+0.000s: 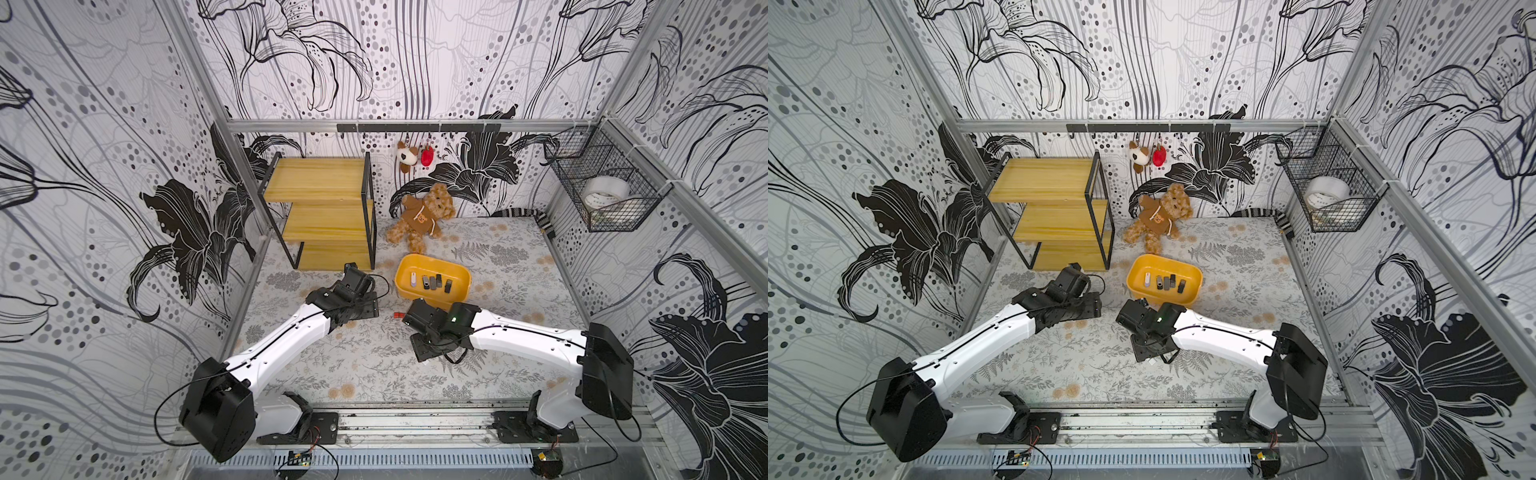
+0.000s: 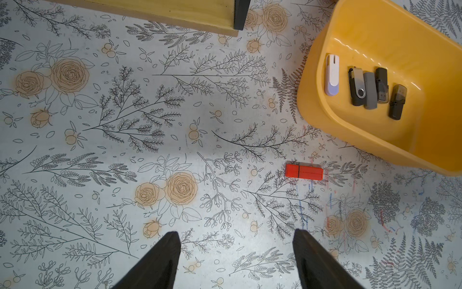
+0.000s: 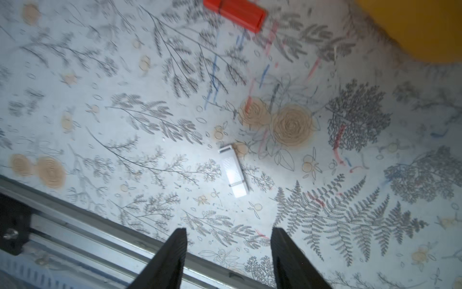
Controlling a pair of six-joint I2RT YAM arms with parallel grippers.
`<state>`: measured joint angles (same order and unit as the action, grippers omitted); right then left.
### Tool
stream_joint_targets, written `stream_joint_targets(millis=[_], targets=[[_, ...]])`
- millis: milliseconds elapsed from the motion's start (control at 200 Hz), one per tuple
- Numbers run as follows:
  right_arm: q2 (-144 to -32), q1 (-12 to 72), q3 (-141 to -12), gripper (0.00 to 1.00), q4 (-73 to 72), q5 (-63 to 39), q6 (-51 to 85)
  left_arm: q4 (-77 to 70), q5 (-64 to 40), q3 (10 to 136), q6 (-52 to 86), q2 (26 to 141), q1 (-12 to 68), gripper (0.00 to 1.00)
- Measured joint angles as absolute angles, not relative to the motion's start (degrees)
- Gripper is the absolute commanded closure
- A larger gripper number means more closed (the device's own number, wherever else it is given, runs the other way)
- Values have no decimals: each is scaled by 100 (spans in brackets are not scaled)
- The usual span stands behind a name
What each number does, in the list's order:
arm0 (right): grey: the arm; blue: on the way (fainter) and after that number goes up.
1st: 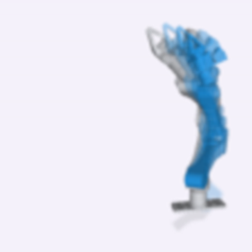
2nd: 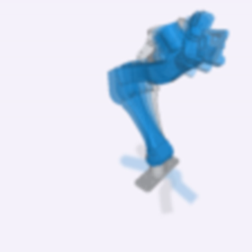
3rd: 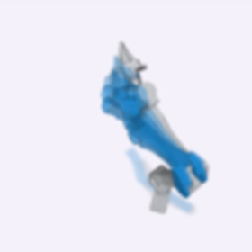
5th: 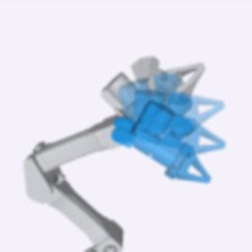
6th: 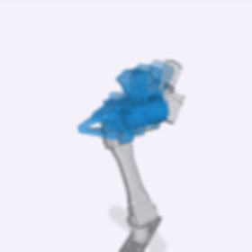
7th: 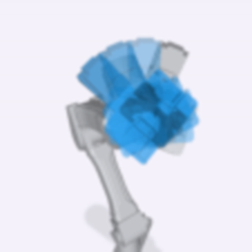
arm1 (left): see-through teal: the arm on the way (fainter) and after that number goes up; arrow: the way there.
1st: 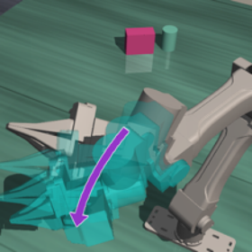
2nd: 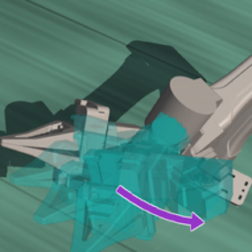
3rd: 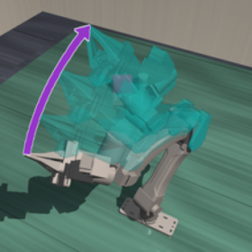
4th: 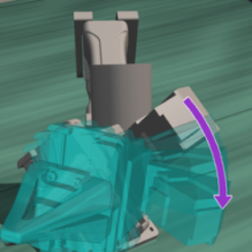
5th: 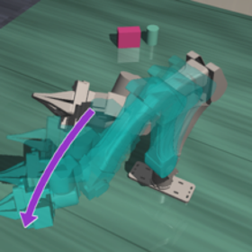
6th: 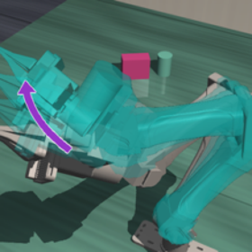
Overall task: Put the usb flash drive into the storage box
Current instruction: Pick up the USB flash from the center of the board.
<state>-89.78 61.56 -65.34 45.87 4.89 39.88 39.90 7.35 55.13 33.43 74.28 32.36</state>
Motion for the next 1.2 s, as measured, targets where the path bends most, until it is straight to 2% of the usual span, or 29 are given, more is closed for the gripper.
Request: stream_joint_targets(millis=[406,1202], targets=[[-10060,6154,-6589,48,4320,375,3489,3994,797,5492,3385,7371,3240,23],[-10477,6014,-6687,58,4032,318,3183,4071,821,5415,3389,7321,3175,22]])
